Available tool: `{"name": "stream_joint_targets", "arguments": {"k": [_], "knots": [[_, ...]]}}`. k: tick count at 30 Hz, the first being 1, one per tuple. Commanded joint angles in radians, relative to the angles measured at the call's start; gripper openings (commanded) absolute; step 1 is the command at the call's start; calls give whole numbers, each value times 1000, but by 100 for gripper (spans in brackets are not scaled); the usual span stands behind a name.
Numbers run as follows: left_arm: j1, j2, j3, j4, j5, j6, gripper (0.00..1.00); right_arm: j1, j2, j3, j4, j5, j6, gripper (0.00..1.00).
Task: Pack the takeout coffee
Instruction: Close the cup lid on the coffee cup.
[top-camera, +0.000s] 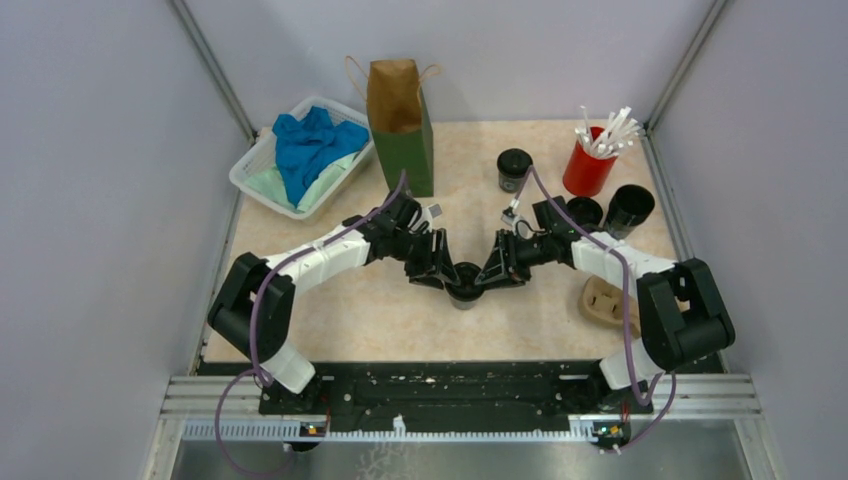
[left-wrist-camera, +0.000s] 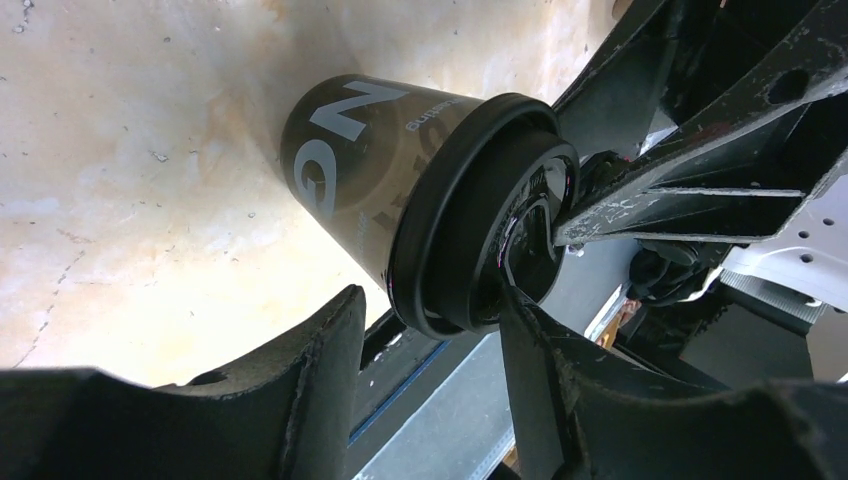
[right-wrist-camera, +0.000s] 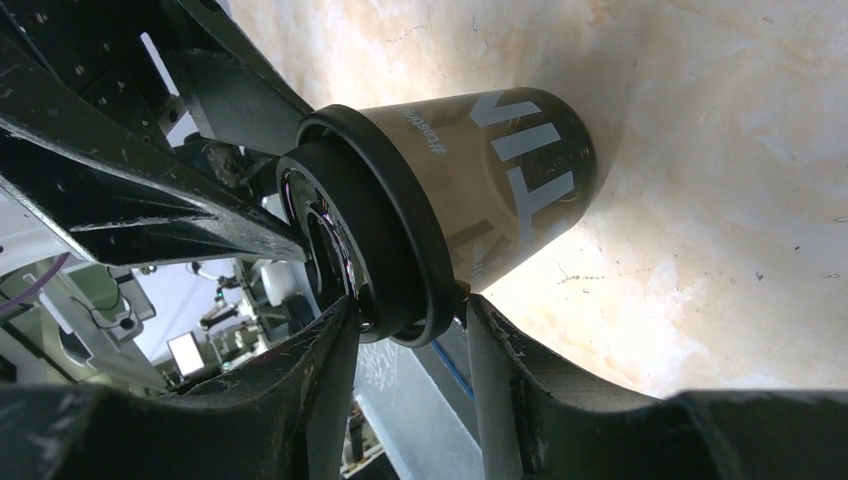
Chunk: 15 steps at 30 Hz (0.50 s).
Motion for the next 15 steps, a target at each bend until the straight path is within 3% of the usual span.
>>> {"name": "stream_joint_targets", "arguments": {"k": [1, 11, 15], "knots": [[-7, 10, -23, 56, 14, 1, 57, 13, 11, 23, 51, 3, 13, 44], [-4, 38, -84, 86, -16, 6, 51, 16, 24, -36, 143, 16, 86, 42], [-2, 49, -99, 81, -30, 15, 50, 2, -12, -72, 214, -30, 148, 51]]}}
